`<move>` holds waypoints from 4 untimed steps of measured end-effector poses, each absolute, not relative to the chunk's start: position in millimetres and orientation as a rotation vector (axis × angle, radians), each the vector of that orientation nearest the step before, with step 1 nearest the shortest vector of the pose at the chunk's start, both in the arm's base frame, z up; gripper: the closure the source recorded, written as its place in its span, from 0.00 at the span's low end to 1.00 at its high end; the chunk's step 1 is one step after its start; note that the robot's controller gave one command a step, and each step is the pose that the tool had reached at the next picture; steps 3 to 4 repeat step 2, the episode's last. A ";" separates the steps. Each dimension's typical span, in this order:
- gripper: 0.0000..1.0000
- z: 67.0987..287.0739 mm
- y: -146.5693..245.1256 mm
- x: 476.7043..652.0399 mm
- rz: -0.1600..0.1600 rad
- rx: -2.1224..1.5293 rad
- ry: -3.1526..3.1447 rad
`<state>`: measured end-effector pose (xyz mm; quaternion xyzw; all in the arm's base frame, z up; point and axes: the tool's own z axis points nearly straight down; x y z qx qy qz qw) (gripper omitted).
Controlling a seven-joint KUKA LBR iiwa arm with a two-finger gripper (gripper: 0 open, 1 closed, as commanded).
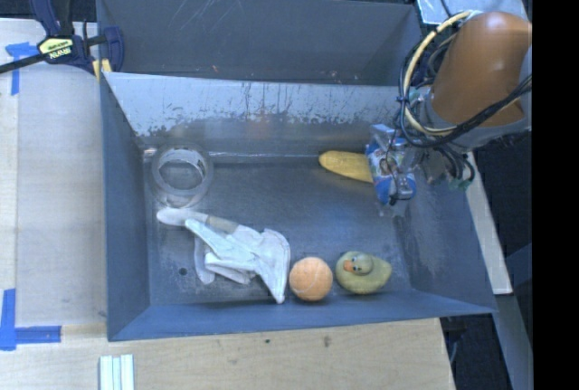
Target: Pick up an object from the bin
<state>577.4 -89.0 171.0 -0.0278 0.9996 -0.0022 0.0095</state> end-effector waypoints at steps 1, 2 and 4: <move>1.00 229.7 -86.9 574.4 -0.006 -0.091 3.125; 1.00 259.3 -84.7 593.7 -0.010 -0.127 3.110; 1.00 259.3 -84.7 593.7 -0.010 -0.127 3.110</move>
Offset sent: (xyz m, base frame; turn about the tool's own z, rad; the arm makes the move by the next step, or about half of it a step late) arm 0.0216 0.0070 0.0853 -0.0391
